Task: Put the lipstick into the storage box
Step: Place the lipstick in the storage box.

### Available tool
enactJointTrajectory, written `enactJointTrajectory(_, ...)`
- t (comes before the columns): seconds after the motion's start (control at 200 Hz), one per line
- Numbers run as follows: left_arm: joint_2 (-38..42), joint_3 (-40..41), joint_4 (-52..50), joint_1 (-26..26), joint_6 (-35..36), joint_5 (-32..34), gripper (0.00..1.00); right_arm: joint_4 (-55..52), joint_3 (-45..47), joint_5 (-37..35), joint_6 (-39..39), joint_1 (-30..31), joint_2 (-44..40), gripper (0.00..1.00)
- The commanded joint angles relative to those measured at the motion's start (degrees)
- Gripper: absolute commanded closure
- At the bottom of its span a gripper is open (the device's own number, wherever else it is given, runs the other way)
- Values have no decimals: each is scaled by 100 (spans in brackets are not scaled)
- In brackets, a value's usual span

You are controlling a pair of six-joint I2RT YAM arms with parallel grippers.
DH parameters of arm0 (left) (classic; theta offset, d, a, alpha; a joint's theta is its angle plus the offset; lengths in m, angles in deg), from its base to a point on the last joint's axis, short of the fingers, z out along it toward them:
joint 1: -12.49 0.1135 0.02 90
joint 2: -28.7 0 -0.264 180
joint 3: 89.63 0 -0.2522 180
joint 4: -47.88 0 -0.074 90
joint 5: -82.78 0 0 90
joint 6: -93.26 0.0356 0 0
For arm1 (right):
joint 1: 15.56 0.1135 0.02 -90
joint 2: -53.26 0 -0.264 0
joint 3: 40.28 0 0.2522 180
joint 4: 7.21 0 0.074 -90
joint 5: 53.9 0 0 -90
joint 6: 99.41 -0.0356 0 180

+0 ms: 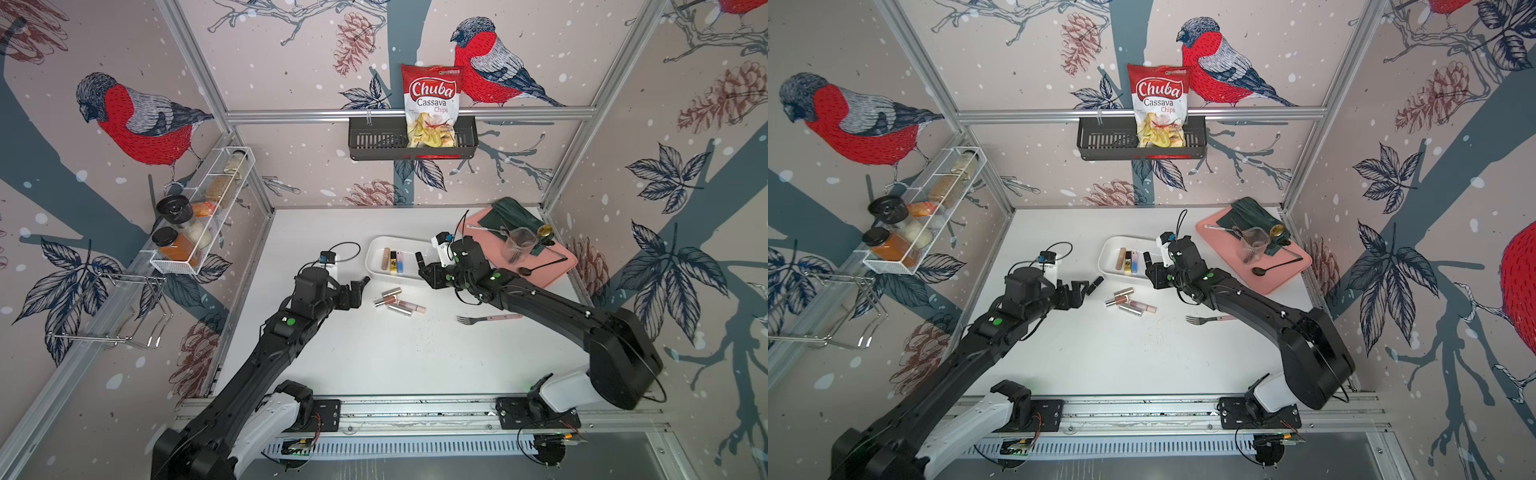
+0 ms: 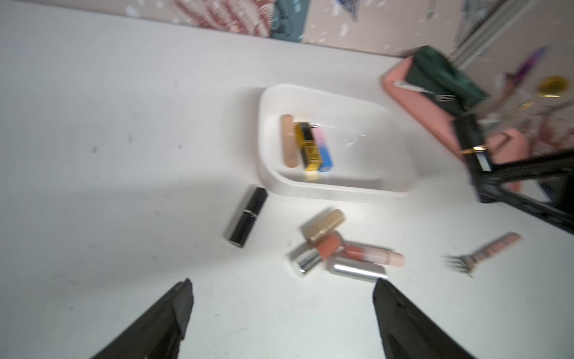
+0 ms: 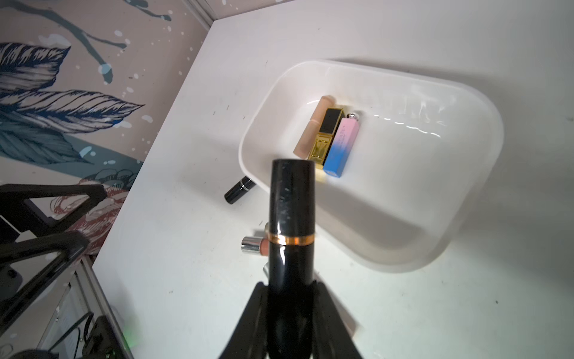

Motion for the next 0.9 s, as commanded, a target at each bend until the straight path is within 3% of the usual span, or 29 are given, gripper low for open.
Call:
enactJointTrajectory(0.0, -807, -561, -441, 214, 516, 345, 6, 24, -515, 310, -95, -163, 544, 77)
enactJointTrajectory(0.17, -2107, -1477, -907, 363, 1235, 341, 5, -38, -1257, 345, -217, -323, 1489, 77)
enactJointTrajectory(0.43, -3213, -1571, -410, 957, 1426, -349, 6, -332, -2225, 248, -255, -381, 2647, 76)
enactJointTrajectory(0.61, -4208, -2230, -486, 996, 1745, -286, 7, -257, -2317, 254, -336, -385, 3026, 70)
enactJointTrajectory(0.785, -4832, -2712, -521, 1017, 1901, -169, 7, -149, -2148, 291, -341, -376, 2952, 39)
enactJointTrajectory(0.895, -5076, -2869, -545, 1100, 1898, -245, 8, -157, -2059, 258, -305, -372, 2743, 33)
